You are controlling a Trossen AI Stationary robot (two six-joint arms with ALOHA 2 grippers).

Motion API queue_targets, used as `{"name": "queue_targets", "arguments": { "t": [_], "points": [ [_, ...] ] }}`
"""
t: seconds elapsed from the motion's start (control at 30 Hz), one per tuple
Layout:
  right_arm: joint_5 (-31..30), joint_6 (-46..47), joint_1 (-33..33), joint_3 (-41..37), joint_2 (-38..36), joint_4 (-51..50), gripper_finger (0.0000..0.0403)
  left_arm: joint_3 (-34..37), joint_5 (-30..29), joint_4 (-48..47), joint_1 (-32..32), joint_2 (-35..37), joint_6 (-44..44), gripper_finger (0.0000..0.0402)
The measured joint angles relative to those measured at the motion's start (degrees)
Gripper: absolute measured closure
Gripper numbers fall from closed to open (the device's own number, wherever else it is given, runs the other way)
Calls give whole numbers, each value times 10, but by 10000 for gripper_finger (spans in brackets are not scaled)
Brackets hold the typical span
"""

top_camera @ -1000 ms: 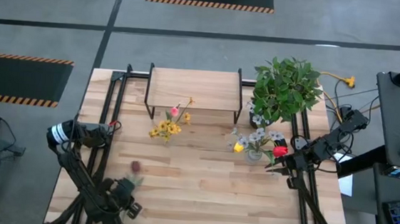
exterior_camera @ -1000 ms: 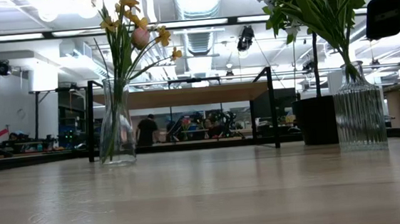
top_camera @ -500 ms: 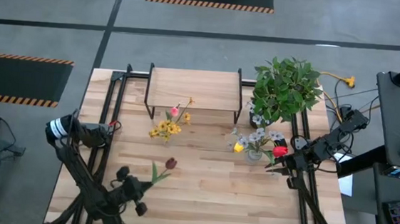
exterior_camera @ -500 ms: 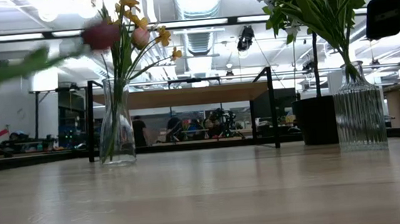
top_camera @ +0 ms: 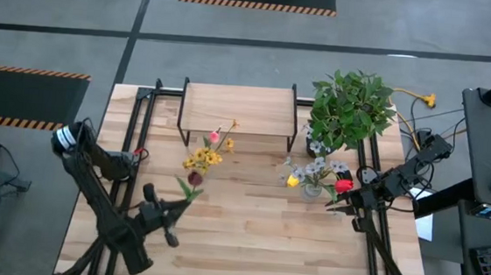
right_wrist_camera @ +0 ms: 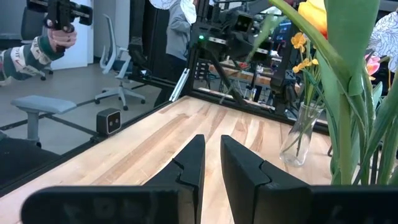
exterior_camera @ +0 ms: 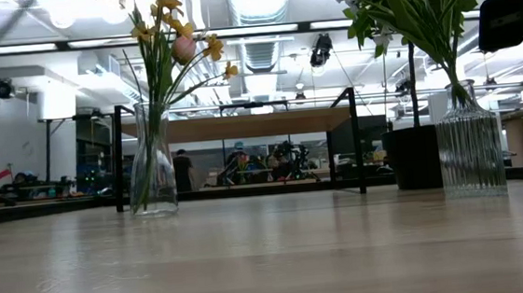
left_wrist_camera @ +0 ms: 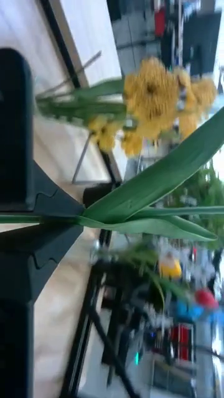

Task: Pick and place flowers into a vace then onto a shelf
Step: Put the dark red tulip into the left transparent vase

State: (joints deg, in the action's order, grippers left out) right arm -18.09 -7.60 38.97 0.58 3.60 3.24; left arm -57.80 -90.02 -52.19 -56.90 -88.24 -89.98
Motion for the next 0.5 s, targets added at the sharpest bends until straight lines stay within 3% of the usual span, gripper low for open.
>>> {"name": "queue_targets", "arguments": {
  "t": [0.1,0.3,0.37,0.5],
  "points": [
    [0,1,0,0,0,0,360,7,41,2,27,16,10,401],
    [0,1,0,0,0,0,360,0,237,26,69,46,109,401],
    [0,1,0,0,0,0,360,-4,283,74,72,61,182,401],
    [0,1,0,0,0,0,360,0,350,270,73,85,435,401]
  ]
}}
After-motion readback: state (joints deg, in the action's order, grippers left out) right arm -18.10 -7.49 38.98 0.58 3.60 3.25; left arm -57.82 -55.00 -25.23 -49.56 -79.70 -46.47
